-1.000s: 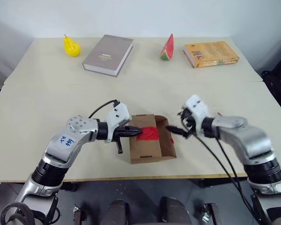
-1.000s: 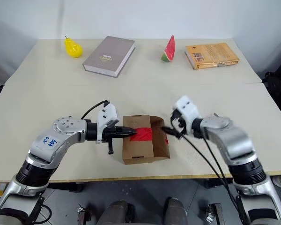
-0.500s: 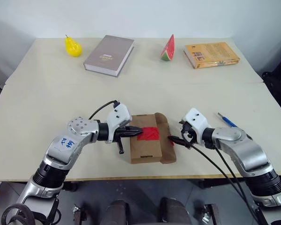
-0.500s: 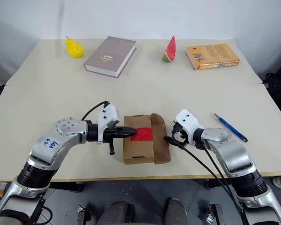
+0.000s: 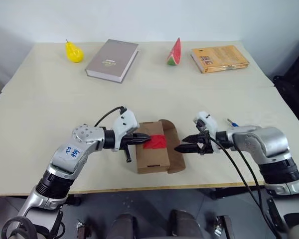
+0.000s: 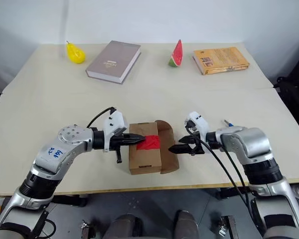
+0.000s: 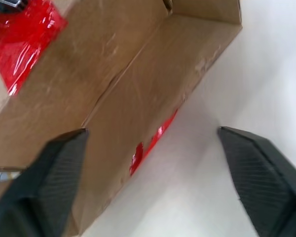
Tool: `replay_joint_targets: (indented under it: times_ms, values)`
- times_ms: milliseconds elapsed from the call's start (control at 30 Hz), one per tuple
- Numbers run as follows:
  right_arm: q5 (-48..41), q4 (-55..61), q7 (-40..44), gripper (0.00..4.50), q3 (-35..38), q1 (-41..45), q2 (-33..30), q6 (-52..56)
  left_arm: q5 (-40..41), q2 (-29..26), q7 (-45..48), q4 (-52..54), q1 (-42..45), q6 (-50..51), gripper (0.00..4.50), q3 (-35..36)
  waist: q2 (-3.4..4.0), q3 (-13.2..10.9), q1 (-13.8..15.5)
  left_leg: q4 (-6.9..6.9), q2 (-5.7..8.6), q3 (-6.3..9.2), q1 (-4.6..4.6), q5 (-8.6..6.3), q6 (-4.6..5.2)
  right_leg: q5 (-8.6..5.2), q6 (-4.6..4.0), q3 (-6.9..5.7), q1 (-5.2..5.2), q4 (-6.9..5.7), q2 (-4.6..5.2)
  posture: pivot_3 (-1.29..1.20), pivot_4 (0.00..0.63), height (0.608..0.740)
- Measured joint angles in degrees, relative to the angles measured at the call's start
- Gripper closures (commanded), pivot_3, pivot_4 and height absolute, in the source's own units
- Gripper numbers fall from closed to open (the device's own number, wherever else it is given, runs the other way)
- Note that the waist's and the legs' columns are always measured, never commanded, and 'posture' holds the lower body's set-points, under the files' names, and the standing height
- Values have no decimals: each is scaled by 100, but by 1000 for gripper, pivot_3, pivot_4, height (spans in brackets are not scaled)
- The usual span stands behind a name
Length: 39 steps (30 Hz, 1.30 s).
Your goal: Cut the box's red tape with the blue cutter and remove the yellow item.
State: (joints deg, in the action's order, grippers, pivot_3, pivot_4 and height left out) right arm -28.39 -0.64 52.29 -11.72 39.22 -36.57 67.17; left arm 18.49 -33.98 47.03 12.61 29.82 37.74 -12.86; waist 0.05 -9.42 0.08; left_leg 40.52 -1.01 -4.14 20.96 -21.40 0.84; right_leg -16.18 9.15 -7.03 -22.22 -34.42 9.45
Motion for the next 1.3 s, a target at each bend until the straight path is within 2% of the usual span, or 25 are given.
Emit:
replay_joint_targets:
  times_ms: [33,100,267,500,567,700,800,1033,1200,1300]
  values:
    - [60,-80,14,1573,-118,98,67,-49,-5,23,-10,-5,4,-2,4500,4,2,1,-15,0,0,1,0,1,-1,0,0,0,0,0,0,0,150,740]
    - [154,-436,25,2378,-209,318,317,-96,-11,40,-20,-9,0,-10,4500,13,3,2,-28,0,-1,2,-2,1,-2,0,0,-1,0,-6,0,0,150,740]
    - [162,-1568,-154,4110,65,834,888,175,-15,112,-65,-24,-26,-32,4500,54,5,4,-35,0,-1,4,0,3,-5,0,0,-1,-1,-9,0,0,150,740]
    - [100,-1776,126,4110,-213,1159,802,845,-14,110,-48,-33,-93,-195,4500,81,15,3,-30,-8,0,8,9,3,-5,0,0,-5,-12,-10,0,0,150,740]
    - [74,-1753,188,4473,-331,1198,754,969,-14,90,23,-101,-105,-316,4500,95,16,3,-34,-12,1,7,9,3,-5,0,0,-6,-13,-10,0,0,150,740]
    - [58,-1881,261,4488,-551,1388,768,1233,-14,31,190,-268,-113,-601,4500,119,21,6,-37,-15,1,6,8,3,-7,0,0,-6,-14,-9,0,0,150,740]
    - [53,-2236,260,4488,-470,1541,904,1335,-14,7,318,-400,-116,-772,4500,167,22,7,-57,-16,1,4,7,5,-9,0,0,-6,-14,-10,0,0,150,740]
    - [-103,-2672,-150,4488,215,1759,1145,2114,-4,-3,608,-444,-204,-1025,4500,287,38,-3,-155,-26,1,5,20,9,-14,-1,-1,-5,-27,-11,0,0,150,740]
    - [-664,-2679,-397,4488,326,2238,535,2512,38,267,637,-467,-320,-1343,4500,329,53,-13,-71,-35,7,20,32,8,-13,0,0,-19,-32,-2,3,0,150,740]
    - [-1146,-2763,-553,4488,175,2549,23,2514,6,647,573,-751,-299,-1708,4500,325,53,-14,-8,-44,8,20,34,9,-13,1,1,-28,-28,16,3,0,150,740]
